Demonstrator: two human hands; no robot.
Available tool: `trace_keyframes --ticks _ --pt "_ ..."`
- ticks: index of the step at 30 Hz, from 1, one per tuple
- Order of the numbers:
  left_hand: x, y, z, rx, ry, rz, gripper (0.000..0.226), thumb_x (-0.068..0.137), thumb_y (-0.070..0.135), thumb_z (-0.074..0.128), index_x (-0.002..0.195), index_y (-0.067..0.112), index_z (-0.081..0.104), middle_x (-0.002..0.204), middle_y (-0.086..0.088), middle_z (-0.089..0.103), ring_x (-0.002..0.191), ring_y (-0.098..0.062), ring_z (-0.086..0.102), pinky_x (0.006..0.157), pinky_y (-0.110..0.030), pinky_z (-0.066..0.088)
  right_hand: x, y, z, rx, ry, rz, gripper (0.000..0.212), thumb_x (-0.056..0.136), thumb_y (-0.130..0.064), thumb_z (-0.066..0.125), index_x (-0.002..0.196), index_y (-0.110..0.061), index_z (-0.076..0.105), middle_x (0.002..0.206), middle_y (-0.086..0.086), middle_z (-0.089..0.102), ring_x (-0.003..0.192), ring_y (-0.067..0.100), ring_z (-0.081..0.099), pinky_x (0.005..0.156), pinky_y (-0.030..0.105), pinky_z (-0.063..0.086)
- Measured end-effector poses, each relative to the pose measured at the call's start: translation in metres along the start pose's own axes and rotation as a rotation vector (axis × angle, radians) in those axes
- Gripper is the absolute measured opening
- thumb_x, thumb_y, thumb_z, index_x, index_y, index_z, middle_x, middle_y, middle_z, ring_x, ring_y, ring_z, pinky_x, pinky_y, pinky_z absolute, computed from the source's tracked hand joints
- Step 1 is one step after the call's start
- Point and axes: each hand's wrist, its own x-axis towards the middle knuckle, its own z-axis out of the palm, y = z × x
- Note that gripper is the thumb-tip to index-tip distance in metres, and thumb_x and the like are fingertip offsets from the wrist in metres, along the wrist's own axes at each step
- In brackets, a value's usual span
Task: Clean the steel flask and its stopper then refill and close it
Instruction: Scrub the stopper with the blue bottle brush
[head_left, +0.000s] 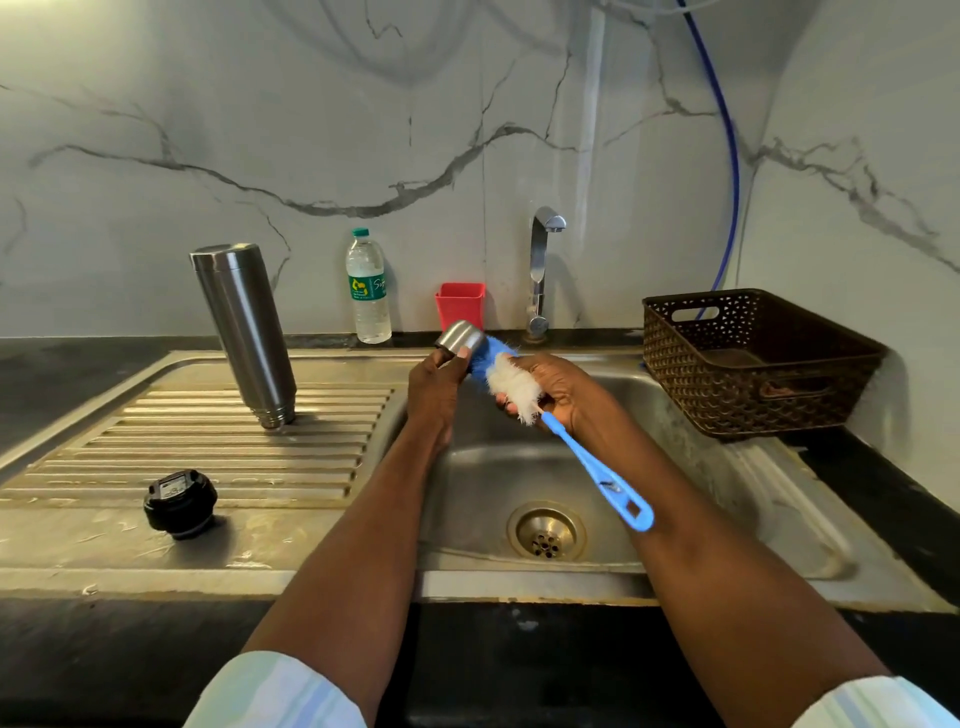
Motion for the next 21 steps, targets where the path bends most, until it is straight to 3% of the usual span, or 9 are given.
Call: trace_keyframes --ticks 3,6,9,11,16,20,21 --pt "-0.002 0.002 -0.004 0.066 -0.037 -0.012 0.022 0.090 0.013 0.069 0.113 0.012 0.069 0.090 -0.003 0.075 0.081 -0.012 0.069 0.067 -0.017 0.053 0.001 0.000 0.003 0.026 -0.002 0.028 0.029 0.099 -0.017 0.046 0.072 -0.008 0.049 0.055 0.008 0.044 0.038 0.016 0.039 0.038 0.017 0.030" --pt "-0.004 0.008 -0.005 -0.112 -0.164 -0.111 0.018 0.089 -0.001 0.065 0.106 0.001 0.068 0.082 -0.003 0.076 0.077 -0.013 0.072 0.070 -0.020 0.056 0.003 0.000 -0.003 0.067 0.107 -0.029 0.027 0.099 -0.017 0.045 0.072 -0.010 0.047 0.057 0.011 0.042 0.036 0.016 0.036 0.037 0.014 0.028" --pt "-0.005 0.007 0.000 0.028 -0.011 -0.064 0.022 0.086 0.007 0.072 0.107 0.002 0.071 0.082 -0.003 0.075 0.073 -0.013 0.069 0.067 -0.020 0.056 0.002 -0.001 -0.002 -0.037 0.016 0.065 0.032 0.100 -0.022 0.043 0.071 -0.009 0.049 0.054 0.009 0.044 0.034 0.015 0.038 0.036 0.015 0.029" --pt "-0.005 0.005 0.000 0.107 0.061 -0.045 0.026 0.086 0.011 0.075 0.111 0.006 0.072 0.090 -0.007 0.074 0.079 -0.017 0.069 0.073 -0.025 0.057 0.003 0.002 0.003 -0.037 -0.021 0.109 0.037 0.101 -0.020 0.041 0.065 -0.010 0.045 0.046 0.004 0.041 0.030 0.012 0.036 0.035 0.014 0.026" --pt "-0.006 0.009 -0.006 0.012 -0.166 -0.106 0.017 0.087 0.003 0.069 0.103 0.006 0.072 0.091 -0.007 0.075 0.088 -0.019 0.070 0.081 -0.026 0.057 0.009 0.006 -0.005 -0.012 0.102 0.051 0.033 0.100 -0.019 0.038 0.068 -0.012 0.042 0.049 0.008 0.037 0.030 0.015 0.033 0.036 0.012 0.024" --pt "-0.002 -0.003 0.000 0.272 0.065 -0.039 0.011 0.083 0.019 0.078 0.093 0.021 0.074 0.091 -0.008 0.076 0.089 -0.023 0.071 0.088 -0.040 0.058 0.008 0.010 0.003 -0.023 0.111 0.037 0.036 0.102 -0.021 0.040 0.070 -0.008 0.045 0.046 0.008 0.039 0.028 0.014 0.035 0.034 0.010 0.028" --pt "-0.003 -0.002 -0.001 0.285 0.062 -0.045 0.010 0.083 0.018 0.078 0.093 0.020 0.074 0.091 -0.009 0.076 0.088 -0.024 0.071 0.088 -0.042 0.057 0.007 0.012 0.005 -0.022 0.109 0.025 0.036 0.102 -0.019 0.039 0.068 -0.009 0.044 0.043 0.006 0.038 0.026 0.014 0.034 0.034 0.010 0.027"
